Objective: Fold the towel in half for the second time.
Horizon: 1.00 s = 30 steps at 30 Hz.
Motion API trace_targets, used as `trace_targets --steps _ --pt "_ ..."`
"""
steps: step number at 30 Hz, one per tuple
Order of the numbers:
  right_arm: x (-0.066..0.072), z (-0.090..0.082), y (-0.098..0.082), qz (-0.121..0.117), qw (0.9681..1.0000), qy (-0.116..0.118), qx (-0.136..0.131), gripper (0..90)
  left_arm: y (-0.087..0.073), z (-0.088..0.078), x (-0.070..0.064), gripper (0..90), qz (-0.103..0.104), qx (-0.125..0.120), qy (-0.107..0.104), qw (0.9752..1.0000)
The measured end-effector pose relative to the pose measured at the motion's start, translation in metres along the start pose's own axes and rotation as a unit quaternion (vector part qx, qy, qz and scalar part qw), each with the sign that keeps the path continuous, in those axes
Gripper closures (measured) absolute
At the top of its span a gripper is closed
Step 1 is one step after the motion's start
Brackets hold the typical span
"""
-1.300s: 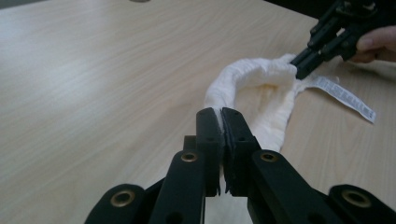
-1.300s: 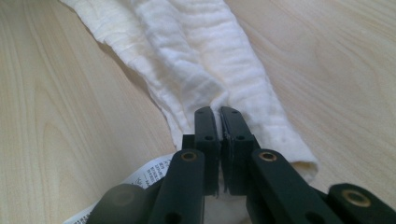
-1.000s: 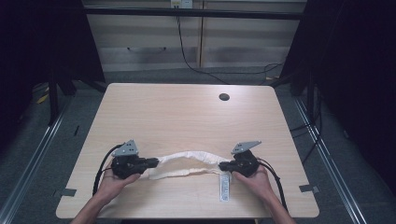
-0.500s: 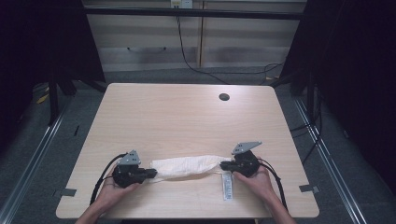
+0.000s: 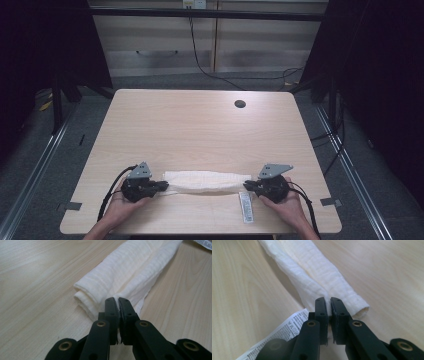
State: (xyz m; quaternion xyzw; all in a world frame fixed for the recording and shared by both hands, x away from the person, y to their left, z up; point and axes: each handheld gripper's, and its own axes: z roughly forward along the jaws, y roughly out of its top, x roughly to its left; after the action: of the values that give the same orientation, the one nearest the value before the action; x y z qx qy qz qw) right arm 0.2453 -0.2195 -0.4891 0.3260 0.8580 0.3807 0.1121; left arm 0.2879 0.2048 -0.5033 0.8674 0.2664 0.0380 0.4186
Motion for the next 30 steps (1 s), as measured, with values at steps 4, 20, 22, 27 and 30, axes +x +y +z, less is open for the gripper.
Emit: trace_targets --steps 4,20,22,27,30 --pt "0.001 -0.006 -0.008 0.019 0.9998 0.009 -0.005 77.8 -0.001 -0.001 0.000 82.5 -0.008 -0.001 -0.007 0.9999" --pt "-0.007 -0.031 -0.010 0.076 0.9947 0.025 -0.065 54.7 0.009 -0.028 0.011 51.5 -0.052 -0.067 -0.019 0.9962" --pt "-0.010 -0.032 -0.006 0.085 0.9930 0.019 -0.080 53.7 0.011 -0.031 0.015 48.6 -0.056 -0.073 -0.014 0.9956" --pt "-0.016 -0.027 0.004 0.100 0.9909 0.000 -0.090 50.9 0.013 -0.039 0.021 39.9 -0.076 -0.073 0.008 0.9944" --pt "-0.017 -0.029 0.007 0.100 0.9906 -0.012 -0.093 48.8 0.011 -0.048 0.024 37.4 -0.089 -0.079 0.023 0.9926"
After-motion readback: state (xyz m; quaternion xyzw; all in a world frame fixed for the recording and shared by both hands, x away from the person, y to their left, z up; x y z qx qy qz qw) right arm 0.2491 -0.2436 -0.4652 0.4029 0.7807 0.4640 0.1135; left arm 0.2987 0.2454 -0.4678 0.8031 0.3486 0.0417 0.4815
